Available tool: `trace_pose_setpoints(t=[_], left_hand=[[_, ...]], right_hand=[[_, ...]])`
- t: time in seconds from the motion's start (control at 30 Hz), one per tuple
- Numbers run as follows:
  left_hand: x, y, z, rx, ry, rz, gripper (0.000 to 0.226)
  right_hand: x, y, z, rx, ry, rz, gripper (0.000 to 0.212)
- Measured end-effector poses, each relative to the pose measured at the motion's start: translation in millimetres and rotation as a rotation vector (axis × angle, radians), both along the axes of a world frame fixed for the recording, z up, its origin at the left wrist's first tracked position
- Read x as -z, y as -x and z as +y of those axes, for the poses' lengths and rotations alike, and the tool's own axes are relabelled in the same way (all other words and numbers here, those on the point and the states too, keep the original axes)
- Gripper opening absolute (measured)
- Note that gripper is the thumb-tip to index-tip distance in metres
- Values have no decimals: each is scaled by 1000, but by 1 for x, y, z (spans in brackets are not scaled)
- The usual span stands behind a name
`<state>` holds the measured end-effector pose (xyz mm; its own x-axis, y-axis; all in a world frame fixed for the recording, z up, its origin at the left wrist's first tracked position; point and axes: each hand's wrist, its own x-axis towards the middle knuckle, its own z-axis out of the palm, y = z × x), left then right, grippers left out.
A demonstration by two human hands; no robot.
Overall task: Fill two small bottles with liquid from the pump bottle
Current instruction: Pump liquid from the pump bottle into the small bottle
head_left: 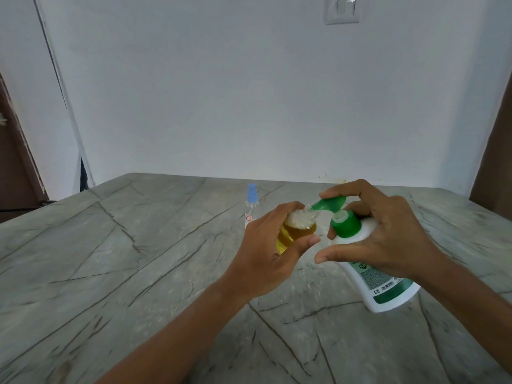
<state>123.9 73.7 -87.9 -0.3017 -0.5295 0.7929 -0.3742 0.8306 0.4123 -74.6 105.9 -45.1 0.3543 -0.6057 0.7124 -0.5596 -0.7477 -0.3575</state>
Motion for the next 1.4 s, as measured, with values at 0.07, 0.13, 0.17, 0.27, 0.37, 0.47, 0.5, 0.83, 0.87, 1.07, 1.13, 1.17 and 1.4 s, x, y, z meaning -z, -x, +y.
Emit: trace_pose_setpoints(t=[0.07,0.13,0.17,0.27,0.37,0.47,0.5,0.83,0.87,1.07,1.13,1.17,1.4], left_hand=[[0,0,-1,-10,-17,2,38],[1,0,-2,-8,-26,5,38],[1,0,-2,-11,-29,4,38],[1,1,-1,-13,-33,7,38],[1,2,0,-6,-29,24,38],[2,4,1,4,-27,40,38],[3,4,1,12,-34,43,38],[2,4,0,17,-40,39,36],[1,4,0,13,-37,41,36],[-1,4,1,19,-42,52,35],[-1,4,1,19,-34,56,35],[-1,4,1,19,-32,57,35],[-1,6,4,40,-40,70,37]], right_hand=[[0,-1,0,0,0,17,78],[0,-1,0,0,-8,16,81],[0,-1,0,2,-8,18,80],[-1,-1,0,11,-6,22,76],[-1,-1,1,21,0,7,76],[-2,0,1,22,-4,-17,76],[-2,0,1,24,-1,-27,75],[0,0,-2,15,-12,-5,77],[1,0,-2,10,-8,-2,79],[1,-1,-4,-10,-16,14,80],[0,-1,-4,-11,-16,12,78],[0,-2,-4,-7,-12,9,77],[-1,-2,-3,13,10,-38,72]])
